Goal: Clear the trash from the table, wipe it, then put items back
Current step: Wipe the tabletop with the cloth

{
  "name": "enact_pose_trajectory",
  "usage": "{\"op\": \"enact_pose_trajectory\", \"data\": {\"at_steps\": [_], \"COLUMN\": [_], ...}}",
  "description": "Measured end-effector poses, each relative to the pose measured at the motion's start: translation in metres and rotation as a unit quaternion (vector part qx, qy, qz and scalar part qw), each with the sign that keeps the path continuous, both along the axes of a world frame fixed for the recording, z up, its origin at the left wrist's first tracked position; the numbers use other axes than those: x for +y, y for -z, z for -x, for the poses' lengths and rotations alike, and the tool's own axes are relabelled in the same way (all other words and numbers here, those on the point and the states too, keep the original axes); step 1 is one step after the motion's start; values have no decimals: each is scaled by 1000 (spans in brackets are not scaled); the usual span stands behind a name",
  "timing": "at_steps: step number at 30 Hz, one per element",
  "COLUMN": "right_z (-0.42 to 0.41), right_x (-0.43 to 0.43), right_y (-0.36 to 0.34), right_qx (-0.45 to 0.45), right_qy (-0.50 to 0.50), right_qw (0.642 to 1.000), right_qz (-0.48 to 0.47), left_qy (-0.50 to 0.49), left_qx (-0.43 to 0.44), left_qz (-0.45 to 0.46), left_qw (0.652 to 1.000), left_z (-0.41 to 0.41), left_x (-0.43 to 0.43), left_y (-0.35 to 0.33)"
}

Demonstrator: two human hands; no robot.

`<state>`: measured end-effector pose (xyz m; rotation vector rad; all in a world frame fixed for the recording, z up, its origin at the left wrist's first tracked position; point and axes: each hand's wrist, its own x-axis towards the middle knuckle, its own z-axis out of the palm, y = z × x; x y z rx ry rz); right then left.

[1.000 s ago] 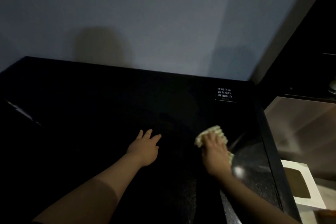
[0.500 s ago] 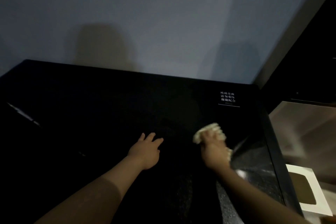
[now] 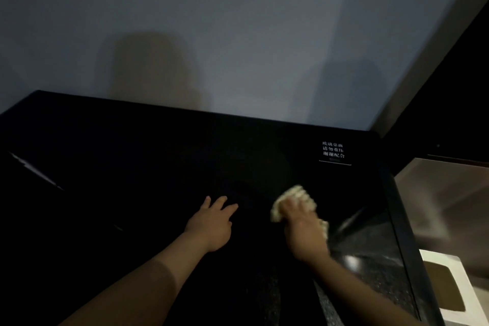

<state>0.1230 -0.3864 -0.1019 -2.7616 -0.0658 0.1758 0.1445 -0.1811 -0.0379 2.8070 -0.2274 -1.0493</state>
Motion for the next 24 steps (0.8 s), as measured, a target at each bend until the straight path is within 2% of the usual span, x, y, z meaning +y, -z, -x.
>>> {"op": "enact_pose_trajectory", "data": {"at_steps": [2, 4, 6, 9, 12, 13, 15, 17, 19, 20, 24], "right_z": [11, 4, -12, -37, -46, -45, -33, -21, -30, -39, -65], "right_x": [13, 1, -24, -50, -23, -9, 17, 22, 1, -13, -41], "right_y": [-4, -5, -3, -1, 1, 1, 1, -10, -14, -11, -2], "right_qx": [32, 58, 35, 9, 10, 7, 17, 47, 54, 49, 32], "right_qy": [-127, -165, -83, 70, 131, 99, -41, -162, -198, -178, 57], "right_qw": [991, 985, 996, 996, 990, 994, 999, 986, 978, 982, 995], "right_qz": [-27, -17, -15, 51, 52, 35, -11, -8, 24, 35, 74], "left_qy": [-5, -5, -3, 7, 37, 41, 45, 49, 49, 48, 46], "left_qx": [3, 6, 7, -10, -36, -38, -33, -36, -42, -43, -47], "left_qz": [-3, -4, 1, -7, -31, -34, -34, -35, -33, -31, -28], "left_qw": [1000, 1000, 1000, 1000, 998, 998, 998, 998, 997, 997, 997], "left_z": [-7, -9, -9, -7, -10, -13, -19, -22, -23, -22, -22], "left_x": [-2, -3, -2, -1, -1, -1, -1, 1, 1, 1, 1], "left_y": [1, 0, 1, 2, 1, 0, 0, 0, -1, -1, -1]}}
